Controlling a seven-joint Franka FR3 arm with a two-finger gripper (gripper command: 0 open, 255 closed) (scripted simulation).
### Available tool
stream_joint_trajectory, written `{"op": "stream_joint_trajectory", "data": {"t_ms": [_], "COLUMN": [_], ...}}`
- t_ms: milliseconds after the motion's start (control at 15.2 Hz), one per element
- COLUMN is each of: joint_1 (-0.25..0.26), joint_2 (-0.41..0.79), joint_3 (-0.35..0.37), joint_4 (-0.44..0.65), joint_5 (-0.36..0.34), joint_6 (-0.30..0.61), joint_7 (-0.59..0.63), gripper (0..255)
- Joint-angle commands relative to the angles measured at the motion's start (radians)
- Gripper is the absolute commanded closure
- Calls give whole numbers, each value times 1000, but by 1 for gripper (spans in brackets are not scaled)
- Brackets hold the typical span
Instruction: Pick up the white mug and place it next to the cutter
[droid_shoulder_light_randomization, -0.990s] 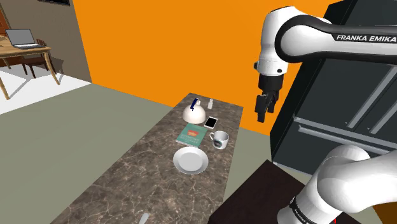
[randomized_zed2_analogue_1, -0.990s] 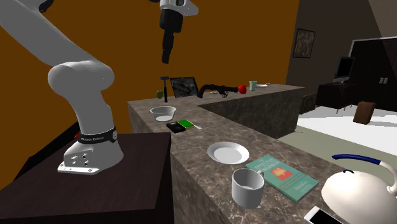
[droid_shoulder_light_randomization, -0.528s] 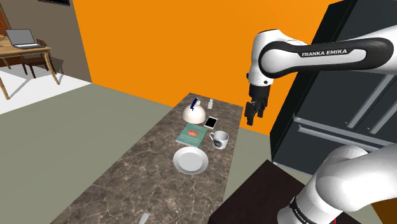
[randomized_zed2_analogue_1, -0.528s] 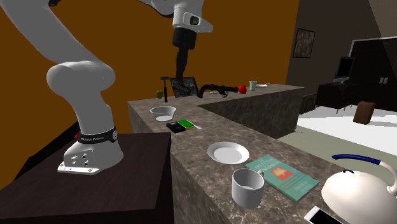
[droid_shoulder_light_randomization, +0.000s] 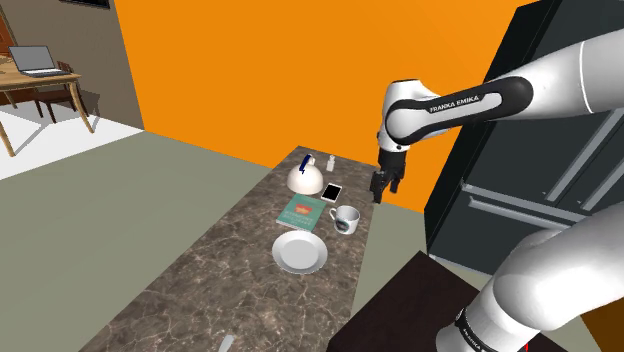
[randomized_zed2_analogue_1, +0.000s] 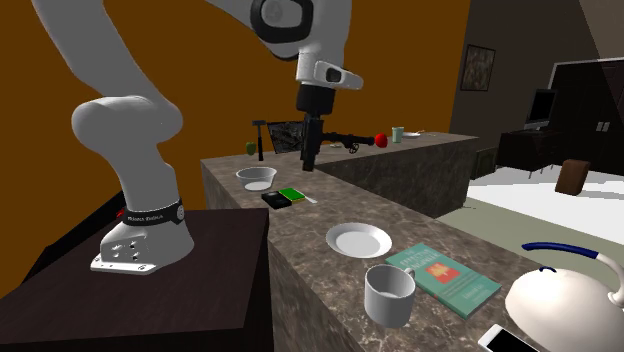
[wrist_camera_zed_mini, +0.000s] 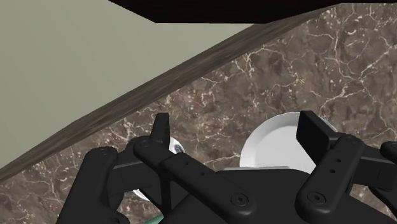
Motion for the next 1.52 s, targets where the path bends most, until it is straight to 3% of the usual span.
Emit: {"op": "stream_joint_trajectory", "data": {"t_ms": [0,726,1452], "joint_1": [-10,-57,-161], "joint_2": [72,488,902], "joint_3": [-19,-90,-65], "joint_4": [8,170,482], "joint_5": [0,89,239], "joint_6": [75,367,494], "joint_7": [-14,-131,-259], "gripper": [0,0,0]}}
